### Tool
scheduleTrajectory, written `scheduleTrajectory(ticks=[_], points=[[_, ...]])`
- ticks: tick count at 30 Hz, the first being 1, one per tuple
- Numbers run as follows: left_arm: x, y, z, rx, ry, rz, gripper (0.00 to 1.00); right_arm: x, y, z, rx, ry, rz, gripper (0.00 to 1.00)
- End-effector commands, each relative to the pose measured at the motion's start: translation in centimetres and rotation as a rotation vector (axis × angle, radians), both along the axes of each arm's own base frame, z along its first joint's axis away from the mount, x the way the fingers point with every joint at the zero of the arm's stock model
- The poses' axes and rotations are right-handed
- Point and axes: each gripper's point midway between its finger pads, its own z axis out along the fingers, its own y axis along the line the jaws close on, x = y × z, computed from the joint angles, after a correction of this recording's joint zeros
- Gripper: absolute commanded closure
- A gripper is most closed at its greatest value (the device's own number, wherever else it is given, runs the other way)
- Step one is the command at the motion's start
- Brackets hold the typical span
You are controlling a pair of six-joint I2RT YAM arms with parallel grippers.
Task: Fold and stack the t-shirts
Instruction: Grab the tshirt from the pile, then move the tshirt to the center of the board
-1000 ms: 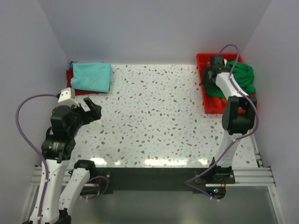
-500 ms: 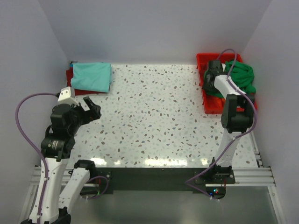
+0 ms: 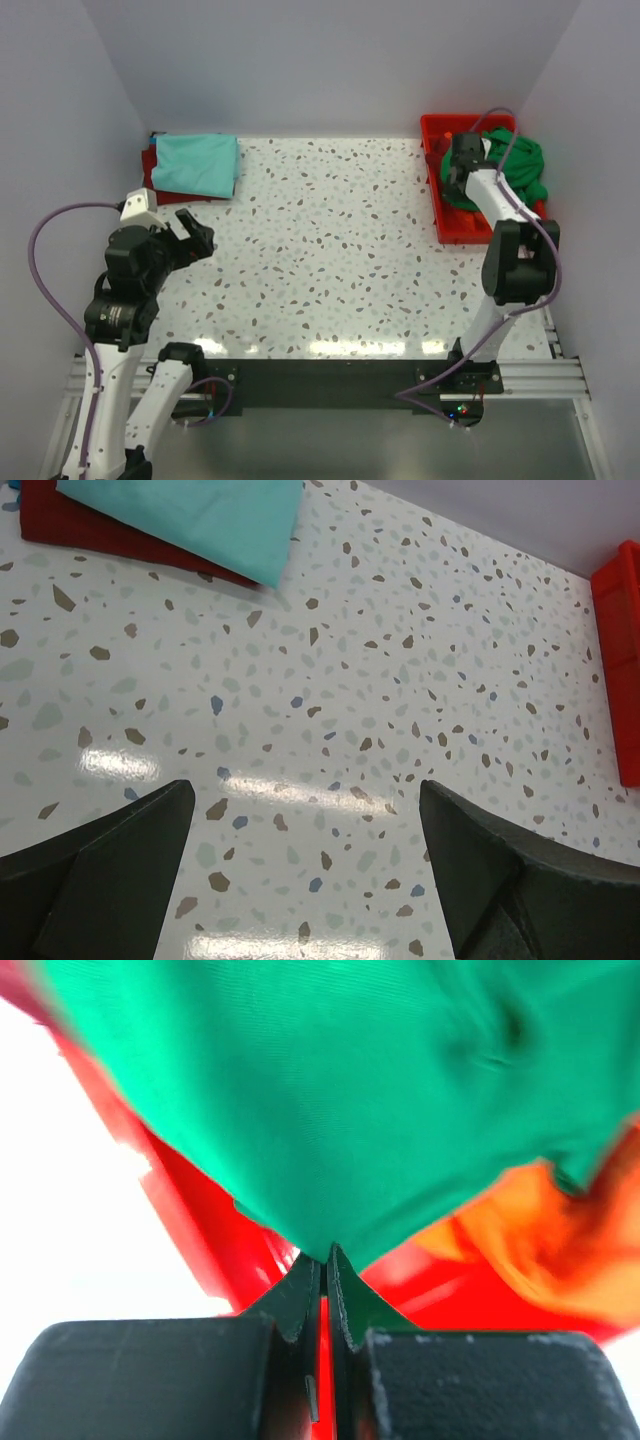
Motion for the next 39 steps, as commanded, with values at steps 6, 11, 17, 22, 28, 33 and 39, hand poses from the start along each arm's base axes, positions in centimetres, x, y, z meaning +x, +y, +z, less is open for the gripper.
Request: scheduleTrajectory(ticks=[6, 11, 17, 22, 28, 33, 39], points=[[1.9, -1.0, 0.0, -0.001, 0.000, -0.057, 0.00, -4.5, -1.2, 15.1, -0.052, -0.272, -0.064, 0.99], [2.8, -1.9, -0.4, -0.001, 0.004, -0.116, 0.00, -5.2, -2.5, 22.5, -0.128, -0.362, -0.079, 0.99], [3.5, -2.2, -0.1, -0.001, -0.010, -0.133, 0.00, -6.9, -2.4, 32.7, -0.137, -0.577, -0.062, 1.00], [4.0, -2.2, -0.1, -0.008, -0.018, -0.123, 0.00, -9.0, 1.3, 41.7, -0.011, -0.845, 0.116, 1.00], [4.3, -2.9, 0.0, -0.044, -0.032, -0.145, 0.00, -11.9, 10.9, 50.1, 0.301, -1.086, 0.575, 1.00], [4.1, -3.1, -0.3, -0.055, -0.025, -0.155, 0.00, -16.0, 16.7, 57.0, 0.558, -1.263, 0.873, 1.00], [3.8, -3.3, -0.6, -0.064, -0.026, -0.158, 0.00, -19.6, 22.4, 60.6, 0.806, -1.311, 1.098, 1.00]])
